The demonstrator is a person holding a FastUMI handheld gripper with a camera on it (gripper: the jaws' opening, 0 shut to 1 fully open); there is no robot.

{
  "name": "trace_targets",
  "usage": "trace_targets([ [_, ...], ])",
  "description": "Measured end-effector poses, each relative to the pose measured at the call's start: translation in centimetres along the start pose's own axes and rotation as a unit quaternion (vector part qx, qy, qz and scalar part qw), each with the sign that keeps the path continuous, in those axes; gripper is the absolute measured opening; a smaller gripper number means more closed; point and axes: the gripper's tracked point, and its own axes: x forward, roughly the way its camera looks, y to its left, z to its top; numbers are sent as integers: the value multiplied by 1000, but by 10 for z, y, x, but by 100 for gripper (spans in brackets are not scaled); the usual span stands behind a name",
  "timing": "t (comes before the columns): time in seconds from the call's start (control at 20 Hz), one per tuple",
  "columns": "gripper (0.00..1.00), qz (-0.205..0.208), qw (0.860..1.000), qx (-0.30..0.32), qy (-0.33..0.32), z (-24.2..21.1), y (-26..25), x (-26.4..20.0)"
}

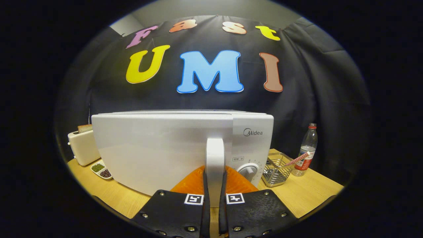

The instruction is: Open the microwave, put the food inside, and close the microwave door.

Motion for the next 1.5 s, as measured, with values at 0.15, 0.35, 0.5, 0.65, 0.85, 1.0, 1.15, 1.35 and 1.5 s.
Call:
trace_targets([
  [0.15, 11, 46, 999, 3, -4, -4, 19, -56],
  [0.35, 11, 102, 995, 7, -1, -11, 49, -114],
  [0.5, 10, 143, 990, 16, 9, -14, 77, -149],
  [0.65, 10, 176, 984, 13, 8, -15, 108, -181],
  [0.85, 10, 211, 977, 12, -12, -16, 157, -216],
  [1.0, 10, 210, 977, 15, -17, -17, 191, -233],
  [1.15, 9, 168, 986, 2, -23, -17, 215, -243],
  [1.35, 9, 106, 994, -3, -39, -14, 255, -253],
  [1.5, 9, 69, 996, -11, -51, -15, 280, -255],
])
